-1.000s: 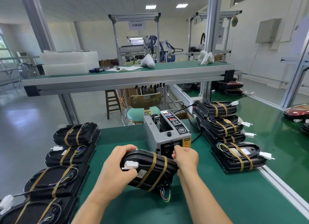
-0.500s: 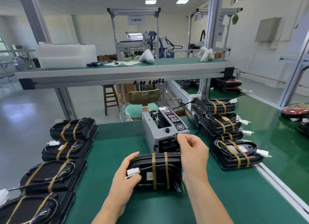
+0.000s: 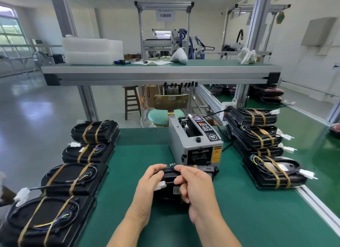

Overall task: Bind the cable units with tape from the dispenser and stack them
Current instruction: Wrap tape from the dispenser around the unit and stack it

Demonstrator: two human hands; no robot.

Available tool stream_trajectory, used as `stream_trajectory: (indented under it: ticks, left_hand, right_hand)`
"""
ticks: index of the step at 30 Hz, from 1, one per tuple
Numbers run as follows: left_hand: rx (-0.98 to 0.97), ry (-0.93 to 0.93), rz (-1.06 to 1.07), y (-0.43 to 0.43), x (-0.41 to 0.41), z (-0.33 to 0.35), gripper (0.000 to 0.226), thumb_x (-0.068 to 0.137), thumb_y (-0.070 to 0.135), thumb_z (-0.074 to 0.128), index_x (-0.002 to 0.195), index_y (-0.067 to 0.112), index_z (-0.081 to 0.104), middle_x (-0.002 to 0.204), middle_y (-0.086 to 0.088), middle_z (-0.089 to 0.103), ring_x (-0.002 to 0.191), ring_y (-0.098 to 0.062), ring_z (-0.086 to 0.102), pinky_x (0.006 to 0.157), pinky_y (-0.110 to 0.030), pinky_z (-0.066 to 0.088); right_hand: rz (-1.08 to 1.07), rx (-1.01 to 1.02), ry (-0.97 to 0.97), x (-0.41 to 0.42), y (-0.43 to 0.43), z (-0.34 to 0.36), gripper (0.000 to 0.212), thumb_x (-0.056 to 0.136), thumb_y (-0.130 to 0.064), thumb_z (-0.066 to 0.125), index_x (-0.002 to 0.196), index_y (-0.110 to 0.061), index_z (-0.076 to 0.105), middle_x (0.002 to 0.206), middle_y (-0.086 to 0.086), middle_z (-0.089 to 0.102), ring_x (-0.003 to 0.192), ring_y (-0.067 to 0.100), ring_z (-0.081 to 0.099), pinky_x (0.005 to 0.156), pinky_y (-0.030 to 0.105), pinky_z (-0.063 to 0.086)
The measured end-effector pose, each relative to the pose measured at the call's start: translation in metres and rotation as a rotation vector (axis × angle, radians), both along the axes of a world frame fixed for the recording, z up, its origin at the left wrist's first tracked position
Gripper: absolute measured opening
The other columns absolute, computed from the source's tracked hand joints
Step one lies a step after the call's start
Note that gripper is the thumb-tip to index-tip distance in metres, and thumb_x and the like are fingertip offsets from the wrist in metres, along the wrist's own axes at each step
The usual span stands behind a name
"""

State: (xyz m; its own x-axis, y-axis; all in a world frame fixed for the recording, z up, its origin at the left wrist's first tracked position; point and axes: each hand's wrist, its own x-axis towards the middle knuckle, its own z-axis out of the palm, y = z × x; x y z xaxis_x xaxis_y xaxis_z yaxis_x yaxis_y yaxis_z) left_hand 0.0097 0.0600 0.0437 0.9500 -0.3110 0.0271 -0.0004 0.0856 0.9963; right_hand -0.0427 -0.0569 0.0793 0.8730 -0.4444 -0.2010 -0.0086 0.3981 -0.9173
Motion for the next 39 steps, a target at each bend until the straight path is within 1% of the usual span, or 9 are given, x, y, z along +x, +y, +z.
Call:
stream_trajectory:
  ticks: [3, 8, 11, 14, 19, 25, 27, 30, 39]
  left_hand:
    - [0.046, 0.011, 0.048, -0.005, 0.002, 0.003, 0.023, 0.097, 0.013, 0.045, 0.094, 0.019, 0.068, 0.100, -0.007, 0.071, 0.090, -0.016, 0.063, 0.083, -0.033, 0.047]
    - [0.130, -0.015, 0.080, -0.007, 0.004, 0.008, 0.024, 0.095, 0.009, 0.043, 0.089, 0.016, 0.065, 0.093, -0.006, 0.069, 0.081, -0.011, 0.059, 0.076, -0.029, 0.046]
    - [0.200, -0.067, 0.097, -0.009, 0.008, 0.006, 0.025, 0.093, 0.013, 0.043, 0.084, 0.023, 0.064, 0.088, 0.001, 0.068, 0.084, -0.014, 0.058, 0.078, -0.032, 0.046]
    - [0.243, -0.088, 0.127, -0.010, 0.007, 0.009, 0.024, 0.079, 0.031, 0.040, 0.082, 0.030, 0.064, 0.084, 0.006, 0.068, 0.087, -0.018, 0.060, 0.081, -0.037, 0.048]
    - [0.260, -0.081, 0.152, -0.013, 0.005, 0.014, 0.027, 0.073, 0.033, 0.037, 0.079, 0.032, 0.063, 0.082, 0.005, 0.068, 0.087, -0.021, 0.060, 0.080, -0.039, 0.049]
    - [0.244, -0.038, 0.127, -0.013, 0.008, 0.012, 0.032, 0.099, 0.030, 0.044, 0.082, 0.021, 0.070, 0.091, 0.001, 0.070, 0.092, -0.020, 0.062, 0.092, -0.043, 0.047]
    - [0.289, -0.035, 0.137, -0.015, 0.010, 0.011, 0.034, 0.100, 0.038, 0.044, 0.086, 0.021, 0.071, 0.095, 0.002, 0.070, 0.095, -0.018, 0.062, 0.092, -0.038, 0.047]
    - [0.350, -0.067, 0.156, -0.017, 0.012, 0.010, 0.028, 0.098, 0.034, 0.050, 0.082, 0.022, 0.069, 0.092, 0.003, 0.069, 0.093, -0.016, 0.062, 0.087, -0.034, 0.047]
    - [0.387, -0.077, 0.169, -0.017, 0.014, 0.009, 0.027, 0.097, 0.029, 0.049, 0.080, 0.021, 0.068, 0.088, 0.004, 0.068, 0.087, -0.015, 0.060, 0.083, -0.035, 0.048]
  right_hand:
    - [0.032, -0.050, 0.013, 0.000, 0.000, -0.001, 0.022, 0.096, -0.002, 0.048, 0.095, -0.003, 0.070, 0.054, 0.004, 0.061, 0.033, 0.009, 0.035, 0.033, 0.016, 0.022]
    - [0.065, -0.090, 0.012, 0.000, -0.001, -0.001, 0.022, 0.097, -0.002, 0.048, 0.095, -0.003, 0.069, 0.055, 0.005, 0.063, 0.033, 0.009, 0.037, 0.033, 0.017, 0.023]
    - [0.080, -0.097, 0.017, -0.001, -0.001, -0.001, 0.022, 0.096, -0.002, 0.048, 0.094, -0.004, 0.070, 0.056, 0.006, 0.063, 0.033, 0.009, 0.039, 0.033, 0.017, 0.024]
    - [0.102, -0.102, 0.021, -0.001, 0.000, -0.001, 0.021, 0.097, -0.004, 0.048, 0.094, -0.005, 0.069, 0.057, 0.006, 0.064, 0.034, 0.009, 0.041, 0.033, 0.017, 0.025]
    - [0.109, -0.112, 0.028, -0.001, -0.001, -0.002, 0.022, 0.097, -0.003, 0.047, 0.096, -0.005, 0.069, 0.058, 0.008, 0.066, 0.035, 0.010, 0.044, 0.033, 0.018, 0.026]
    - [0.119, -0.123, 0.035, -0.002, 0.001, -0.001, 0.022, 0.098, -0.005, 0.048, 0.095, -0.007, 0.069, 0.060, 0.009, 0.067, 0.037, 0.011, 0.046, 0.034, 0.019, 0.028]
    - [0.115, -0.124, 0.036, -0.002, 0.001, -0.001, 0.022, 0.098, -0.005, 0.047, 0.096, -0.006, 0.069, 0.060, 0.009, 0.067, 0.036, 0.010, 0.046, 0.034, 0.019, 0.027]
    - [0.113, -0.127, 0.039, -0.001, 0.002, 0.000, 0.023, 0.098, -0.004, 0.046, 0.096, -0.006, 0.069, 0.058, 0.008, 0.067, 0.036, 0.010, 0.046, 0.034, 0.019, 0.026]
    - [0.121, -0.179, 0.043, -0.001, 0.006, 0.000, 0.024, 0.098, -0.005, 0.047, 0.093, -0.011, 0.070, 0.059, 0.008, 0.068, 0.037, 0.010, 0.047, 0.034, 0.019, 0.028]
